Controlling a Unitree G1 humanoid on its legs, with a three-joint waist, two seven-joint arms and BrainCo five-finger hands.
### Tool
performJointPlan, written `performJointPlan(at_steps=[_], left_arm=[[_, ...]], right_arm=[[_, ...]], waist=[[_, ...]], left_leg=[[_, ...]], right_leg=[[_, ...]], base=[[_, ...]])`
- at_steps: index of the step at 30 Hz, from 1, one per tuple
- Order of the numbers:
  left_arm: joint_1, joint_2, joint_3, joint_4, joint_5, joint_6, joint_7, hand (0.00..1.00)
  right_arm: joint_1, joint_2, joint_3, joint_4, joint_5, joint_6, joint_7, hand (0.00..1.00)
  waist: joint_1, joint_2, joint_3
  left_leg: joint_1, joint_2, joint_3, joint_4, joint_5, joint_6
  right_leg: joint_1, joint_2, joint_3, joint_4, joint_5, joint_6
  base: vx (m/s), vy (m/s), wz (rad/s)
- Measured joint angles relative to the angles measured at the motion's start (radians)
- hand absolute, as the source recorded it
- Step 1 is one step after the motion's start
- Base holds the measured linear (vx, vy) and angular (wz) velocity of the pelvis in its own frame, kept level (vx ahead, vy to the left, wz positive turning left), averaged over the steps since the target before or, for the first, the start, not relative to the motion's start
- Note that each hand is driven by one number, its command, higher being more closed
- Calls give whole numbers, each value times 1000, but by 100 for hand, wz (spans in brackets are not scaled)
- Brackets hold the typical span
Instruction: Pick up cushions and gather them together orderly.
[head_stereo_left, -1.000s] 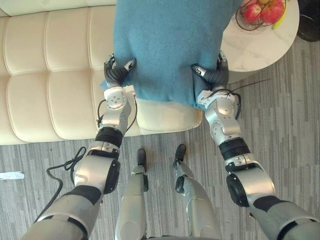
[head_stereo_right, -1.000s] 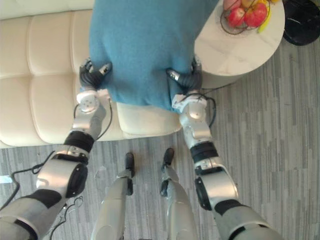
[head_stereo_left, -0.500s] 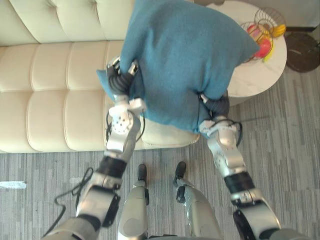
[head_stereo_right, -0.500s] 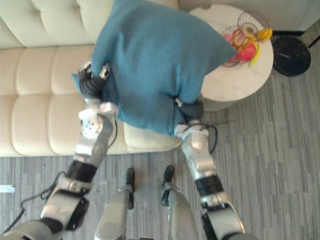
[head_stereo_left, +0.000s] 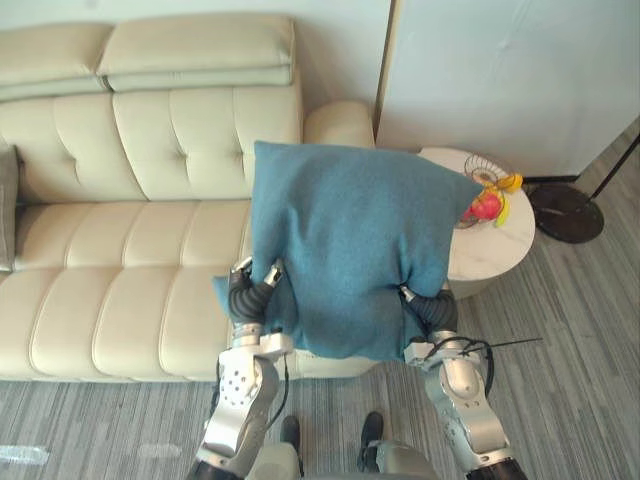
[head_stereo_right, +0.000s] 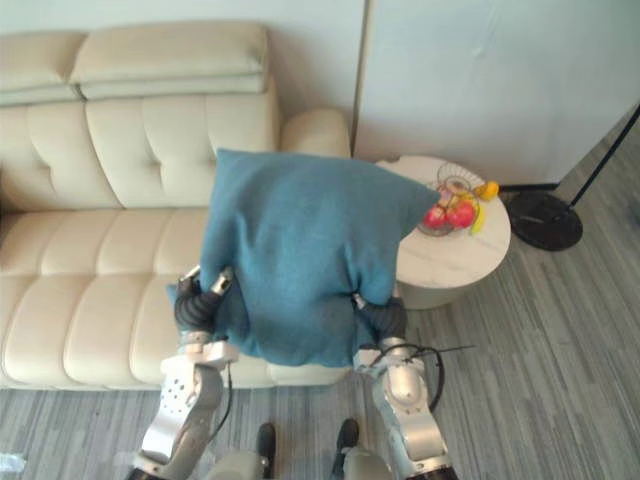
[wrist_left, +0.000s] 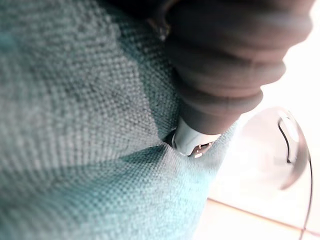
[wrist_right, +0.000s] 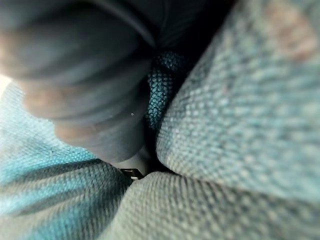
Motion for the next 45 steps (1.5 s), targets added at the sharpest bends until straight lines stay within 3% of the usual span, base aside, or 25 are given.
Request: performJointPlan(at_steps=[7,8,13,16,18,20,21,22,24,25,26,27,30,31,32,33,34,35,36,37,39,40,43,44,45], left_arm=[[12,23,-36,1,7,3,-16,100],[12,24,-36,1,7,3,-17,100],[11,22,-57,30,-3,2,-36,100],[11,21,-57,60,-33,2,-43,100],[7,22,-64,111,-49,2,-68,100],[8,24,-66,133,-58,3,-84,100],[8,28,-70,164,-65,4,-99,100],[9,26,-76,192,-73,13,-107,100],[12,35,-79,210,-74,34,-115,100],[17,52,-80,219,-74,41,-126,100],[19,76,-85,224,-75,44,-131,100],[20,85,-87,224,-77,45,-134,100],[16,107,-91,224,-91,45,-155,100],[9,106,-91,224,-91,45,-156,100],[5,108,-92,223,-91,45,-157,100],[7,108,-93,223,-91,45,-158,100],[8,107,-93,225,-91,46,-158,100],[7,105,-93,225,-93,48,-160,100],[3,103,-93,226,-94,54,-160,100],[15,97,-93,225,-102,60,-172,100],[56,108,-91,200,-113,62,-186,100],[68,112,-91,185,-115,61,-190,100],[69,106,-92,180,-121,64,-196,100],[72,100,-93,181,-121,66,-204,100],[86,72,-92,182,-121,65,-214,100]], right_arm=[[10,-46,0,4,-14,-12,-2,100],[9,-44,0,10,-15,-19,-3,100],[6,-45,-4,58,-19,-27,-22,100],[0,-45,-4,66,-36,-26,-33,100],[-8,-44,-4,97,-43,-24,-49,100],[-7,-46,-4,110,-46,-24,-50,100],[-5,-46,-4,135,-46,-22,-50,100],[-7,-48,-4,167,-46,-20,-50,100],[-14,-41,-3,228,-46,-12,-46,100],[-18,-26,-3,268,-45,2,-40,100],[-17,-18,6,281,-45,15,-37,100],[-18,-21,13,280,-45,15,-34,100],[-39,-42,21,279,-36,14,-19,100],[-51,-51,22,278,-36,14,-18,100],[-54,-55,22,278,-36,13,-18,100],[-53,-55,22,278,-36,14,-18,100],[-55,-56,22,277,-37,14,-17,100],[-64,-57,22,272,-37,14,-12,100],[-55,-62,22,254,-37,18,-11,100],[-22,-79,23,196,-38,34,-11,100],[23,-75,23,82,-38,41,-11,100],[26,-71,22,42,-39,36,-11,100],[-13,-64,17,11,-42,-4,-11,100],[-16,-65,15,18,-42,-9,-11,100],[-19,-66,-2,33,-43,-15,-11,100]], waist=[[-13,13,-21],[-8,20,-25],[-5,24,-41],[-12,27,-45],[-32,46,-59],[-33,37,-54],[-38,27,-50],[-43,26,-49],[-48,21,-35],[-55,25,-26],[-77,24,-19],[-83,24,-16],[-85,22,-13],[-93,24,-14],[-104,19,-16],[-108,11,-21],[-98,2,-27],[-85,12,-22],[-85,9,-13],[-78,14,-6],[-43,3,-3],[-35,-5,0],[-19,-8,0],[-21,2,-5],[-22,61,-18]], left_leg=[[-100,-33,-130,137,-5,5],[-124,-23,-122,132,-31,25],[-170,84,192,133,-10,72],[-183,116,341,132,-11,70],[-206,116,387,199,-1,48],[-227,96,387,294,-76,74],[-231,67,382,359,-144,99],[-224,38,377,389,-181,125],[-171,4,370,381,-207,151],[-128,-4,348,366,-225,155],[-72,-15,334,310,-220,152],[-47,-27,328,276,-211,151],[62,-97,324,126,-189,150],[84,-115,310,93,-189,150],[102,-134,281,74,-190,148],[108,-142,272,73,-194,140],[111,-142,269,87,-210,120],[80,-107,253,187,-236,80],[37,-84,245,326,-242,70],[-31,-25,253,603,-205,55],[-118,65,247,874,-203,74],[-154,89,232,902,-212,72],[-257,143,122,682,-227,39],[-228,142,73,437,-150,33],[-192,142,-56,224,16,-63]], right_leg=[[66,-39,-175,3,-15,11],[68,-40,-214,0,-19,9],[104,-86,-356,-80,12,23],[84,-142,-376,-87,27,69],[86,-190,-360,-82,34,130],[76,-240,-343,-30,18,154],[69,-304,-332,73,6,158],[9,-380,-301,255,-6,71],[-87,-435,-192,481,32,-96],[-140,-375,-51,604,-30,-10],[-171,-268,46,652,-89,58],[-180,-229,57,640,-108,74],[-227,-113,-66,401,-133,42],[-248,-62,-92,258,-87,27],[-243,-36,-111,148,11,7],[-243,-30,-116,129,43,-9],[-226,-16,-106,112,64,-64],[-191,0,-109,78,63,-66],[-147,2,-127,48,60,-68],[-56,18,-133,-1,49,-70],[64,32,-89,-54,27,-61],[82,29,-67,-65,20,-61],[93,3,13,-72,23,-14],[104,-3,44,-72,17,23],[113,26,88,-78,-3,63]], base=[[-39,16,75],[-144,29,111],[-67,87,88],[33,258,45],[109,367,44],[152,359,20],[278,511,29],[249,431,34],[242,343,29],[373,419,52],[328,271,57],[342,206,48],[370,166,15],[473,103,50],[396,72,58],[459,22,41],[398,-18,-7],[589,-31,-6],[568,-47,1],[470,-36,4],[409,7,-55],[381,63,-102],[206,146,-87],[231,313,-95],[239,355,-75]])
